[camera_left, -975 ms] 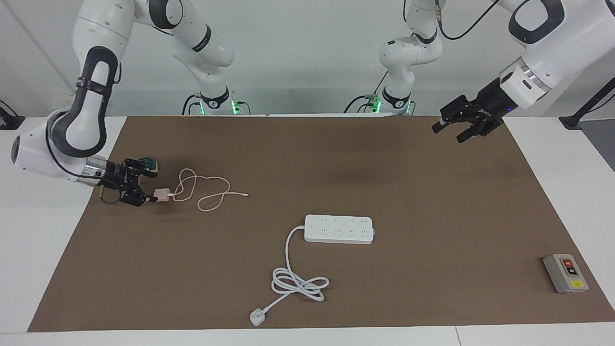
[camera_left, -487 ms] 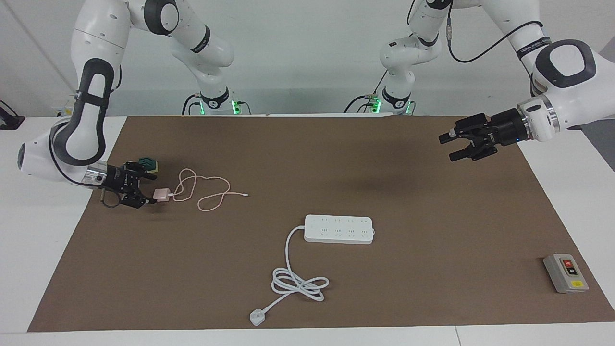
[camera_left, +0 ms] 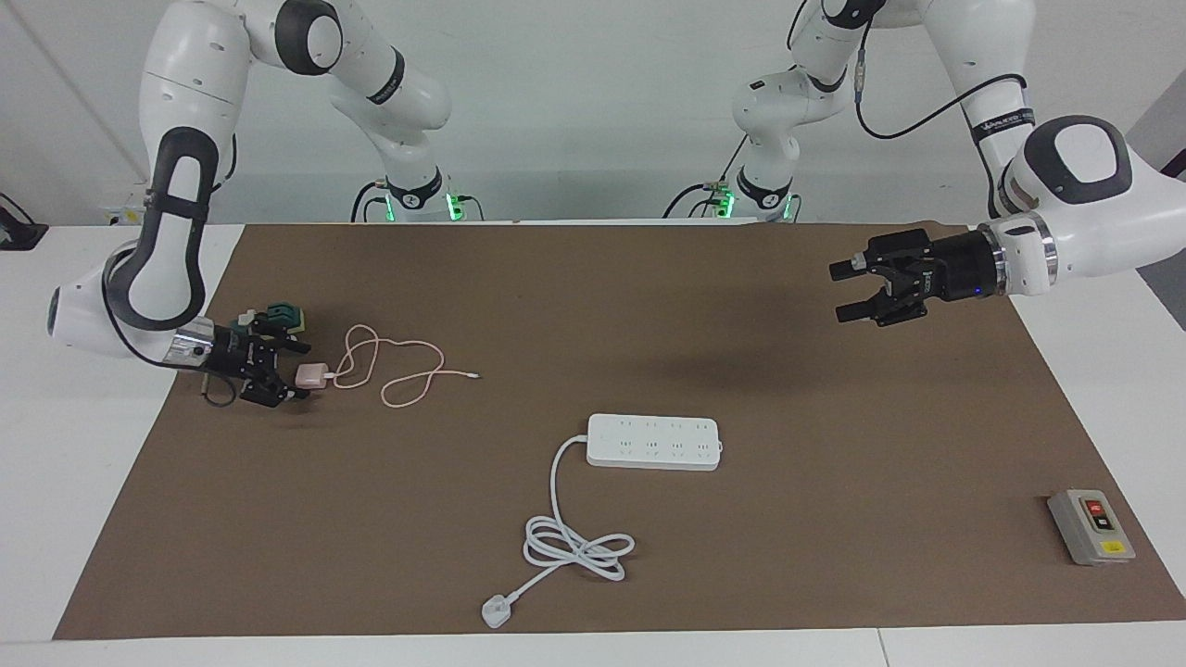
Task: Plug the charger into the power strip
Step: 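Grasp the white power strip end with the left gripper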
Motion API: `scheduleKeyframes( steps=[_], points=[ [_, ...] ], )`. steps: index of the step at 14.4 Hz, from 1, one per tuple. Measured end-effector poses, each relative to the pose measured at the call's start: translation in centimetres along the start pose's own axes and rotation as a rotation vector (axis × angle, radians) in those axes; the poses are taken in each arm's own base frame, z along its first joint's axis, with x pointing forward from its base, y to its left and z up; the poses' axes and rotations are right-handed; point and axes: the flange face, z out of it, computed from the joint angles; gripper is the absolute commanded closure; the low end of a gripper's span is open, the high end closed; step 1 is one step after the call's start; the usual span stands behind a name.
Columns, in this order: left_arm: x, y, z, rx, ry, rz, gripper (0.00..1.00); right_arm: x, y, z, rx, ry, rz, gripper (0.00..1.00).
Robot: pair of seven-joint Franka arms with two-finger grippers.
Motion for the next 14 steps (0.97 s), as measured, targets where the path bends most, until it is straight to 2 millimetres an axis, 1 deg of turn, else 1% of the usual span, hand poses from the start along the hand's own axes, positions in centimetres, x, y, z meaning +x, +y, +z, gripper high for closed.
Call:
scheduleKeyframes(
  steps=[1, 2, 5, 7, 8, 10, 12, 14],
  points=[
    [0.5, 0.0, 1.0, -0.004, 0.004, 0.002, 0.02, 0.0, 0.0, 0.1, 0.000, -0.001, 0.001, 0.00],
    [1.0, 0.0, 2.5, -0.013, 0.007, 0.010, 0.01, 0.1, 0.1, 0.1, -0.001, -0.002, 0.001, 0.00],
    [2.4, -0.2, 7.8, -0.051, -0.006, 0.049, 0.02, 0.7, 0.8, 0.2, 0.004, -0.007, -0.003, 0.00],
    [2.9, -0.6, 10.8, -0.087, -0.023, 0.072, 0.05, 1.1, 1.2, 0.1, 0.010, -0.012, -0.006, 0.00],
    [3.0, -0.8, 11.8, -0.095, -0.033, 0.074, 0.05, 1.2, 1.3, 0.1, 0.011, -0.012, -0.006, 0.00],
    [2.9, -1.3, 13.2, -0.127, -0.040, 0.060, 0.04, 1.2, 1.3, 0.1, 0.013, -0.011, -0.008, 0.04],
    [2.9, -2.5, 14.8, -0.202, -0.031, 0.045, 0.04, 1.2, 1.3, 0.1, 0.013, -0.011, -0.013, 0.06],
    [2.6, -4.2, 16.6, -0.265, -0.024, 0.038, 0.04, 1.2, 1.3, 0.1, 0.013, -0.011, -0.016, 0.15]
  ],
)
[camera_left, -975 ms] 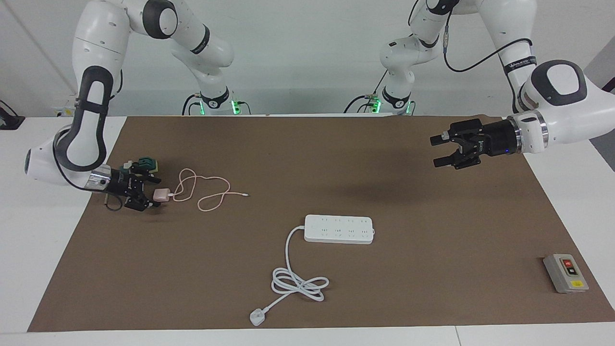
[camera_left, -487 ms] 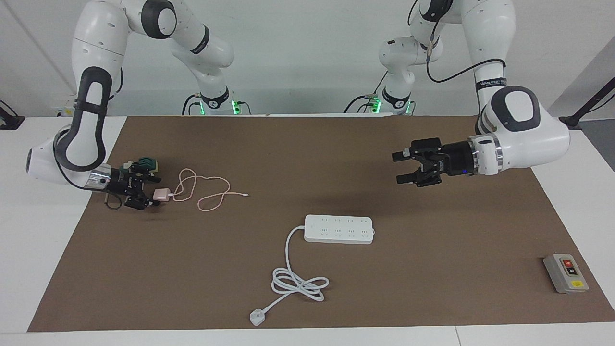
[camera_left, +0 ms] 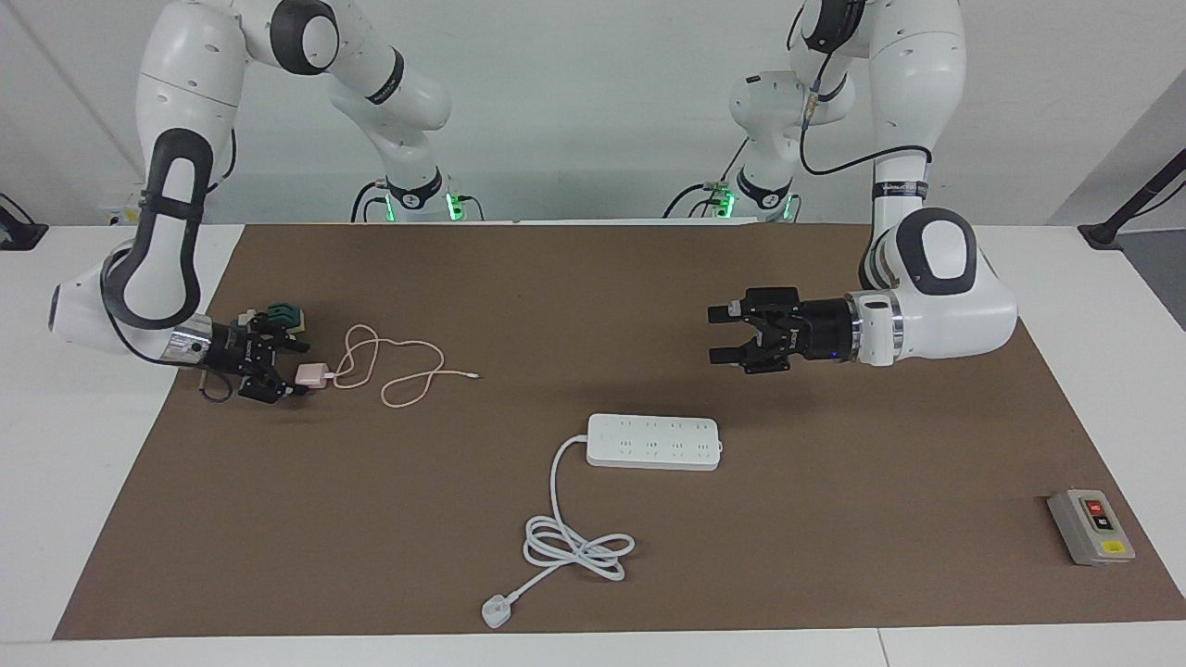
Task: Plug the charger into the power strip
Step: 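Grasp the white power strip end with the left gripper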
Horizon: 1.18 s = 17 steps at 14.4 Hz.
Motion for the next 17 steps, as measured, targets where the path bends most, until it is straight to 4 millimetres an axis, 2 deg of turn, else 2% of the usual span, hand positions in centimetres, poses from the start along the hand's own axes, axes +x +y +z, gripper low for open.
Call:
scheduleKeyframes(
  steps=[3, 6, 8, 11, 14, 17],
  points=[
    [-0.9, -2.8, 0.7, -0.017, 0.000, -0.022, 0.04, 0.0, 0.0, 0.0, 0.003, -0.002, 0.000, 0.49],
    [-2.3, -5.5, 0.6, -0.025, 0.005, -0.004, 0.04, -0.1, -0.1, 0.0, 0.009, -0.006, 0.000, 0.70],
    [-3.3, -7.3, 1.2, -0.053, 0.018, 0.018, 0.04, -0.1, -0.1, 0.0, 0.014, -0.008, 0.001, 1.00],
    [-4.7, -8.5, 2.0, -0.085, 0.033, 0.020, 0.04, -0.2, -0.4, -0.1, 0.026, -0.014, -0.001, 1.00],
    [-6.1, -7.0, 2.9, -0.074, 0.059, 0.024, 0.04, -0.7, -1.0, -0.5, 0.047, -0.019, -0.009, 1.00],
    [-7.6, -6.1, 3.4, -0.067, 0.069, 0.019, 0.05, -2.1, -2.3, -1.7, 0.057, -0.040, -0.005, 1.00]
  ],
)
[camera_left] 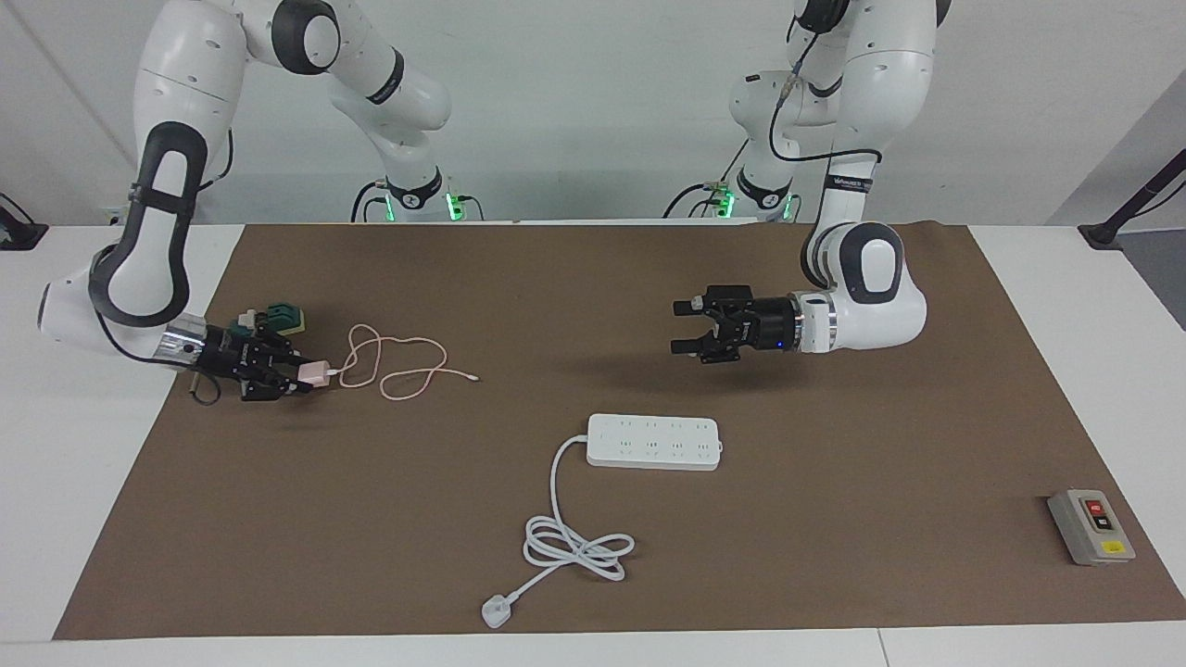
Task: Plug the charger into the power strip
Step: 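Grasp the white power strip end with the left gripper, then lift the pink charger with the right gripper toward the power strip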
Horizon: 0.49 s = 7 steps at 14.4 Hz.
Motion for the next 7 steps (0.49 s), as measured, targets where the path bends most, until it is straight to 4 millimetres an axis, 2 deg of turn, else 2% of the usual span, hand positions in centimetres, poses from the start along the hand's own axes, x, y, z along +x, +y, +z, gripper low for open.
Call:
scheduleKeyframes(
  steps=[4, 7],
  points=[
    [-1.7, -0.3, 1.6, -0.034, 0.035, -0.041, 0.05, -3.1, -2.2, -1.0, 0.003, -0.050, 0.012, 1.00],
    [-2.7, -0.3, 3.1, -0.038, 0.045, -0.059, 0.05, -5.9, -4.0, -0.5, 0.001, -0.093, 0.023, 1.00]
  ],
)
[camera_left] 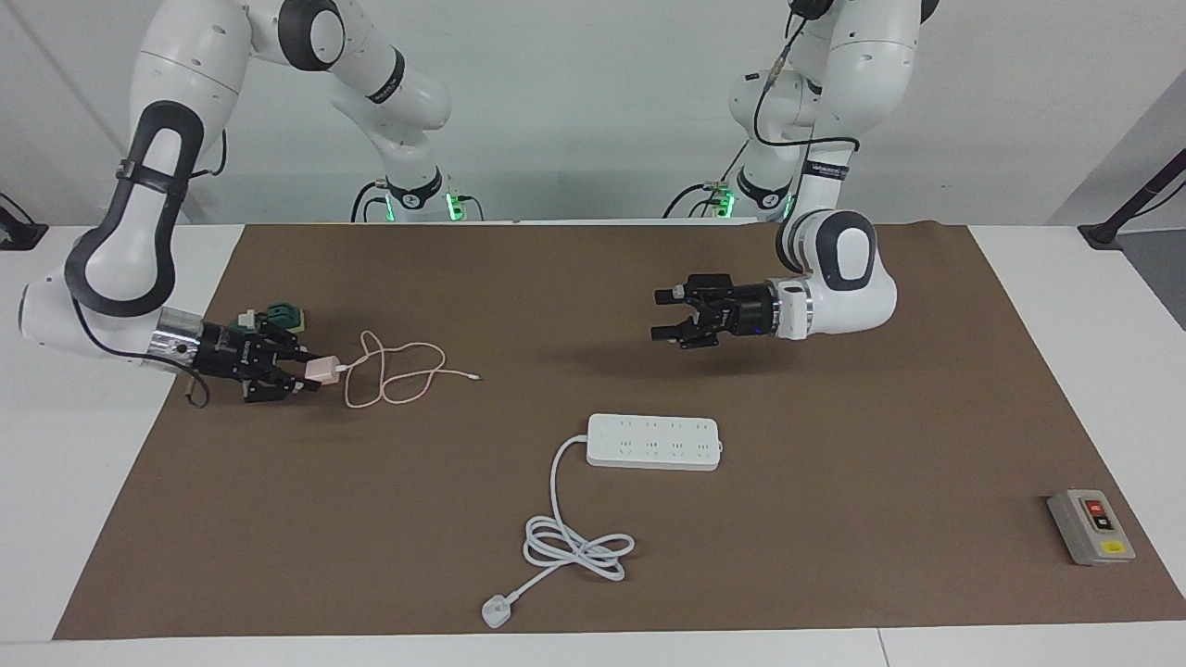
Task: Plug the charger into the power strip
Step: 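Lift the pink charger with the right gripper toward the power strip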
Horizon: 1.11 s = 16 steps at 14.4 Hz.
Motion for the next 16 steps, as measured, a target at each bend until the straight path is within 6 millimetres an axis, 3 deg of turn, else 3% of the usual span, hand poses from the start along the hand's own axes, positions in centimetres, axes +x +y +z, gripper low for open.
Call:
scheduleKeyframes(
  steps=[3, 7, 10, 13, 16],
  points=[
    [-0.7, -0.3, 0.7, -0.014, 0.006, -0.019, 0.05, -4.0, -2.1, 1.8, -0.010, -0.023, 0.017, 1.00],
    [-1.1, -0.1, 2.5, -0.039, 0.016, -0.031, 0.05, -11.8, -4.4, 4.0, -0.034, -0.013, 0.053, 1.00],
    [-1.2, -0.2, 2.9, -0.035, 0.027, -0.034, 0.05, -16.4, -5.8, 5.9, -0.022, 0.016, 0.072, 1.00],
    [-1.1, -0.2, 2.7, -0.031, 0.032, -0.033, 0.04, -19.5, -6.9, 9.0, -0.025, 0.004, 0.086, 1.00],
    [-1.1, -0.4, 2.6, -0.021, 0.041, -0.033, 0.04, -21.2, -7.4, 10.6, -0.021, -0.018, 0.088, 1.00]
  ],
)
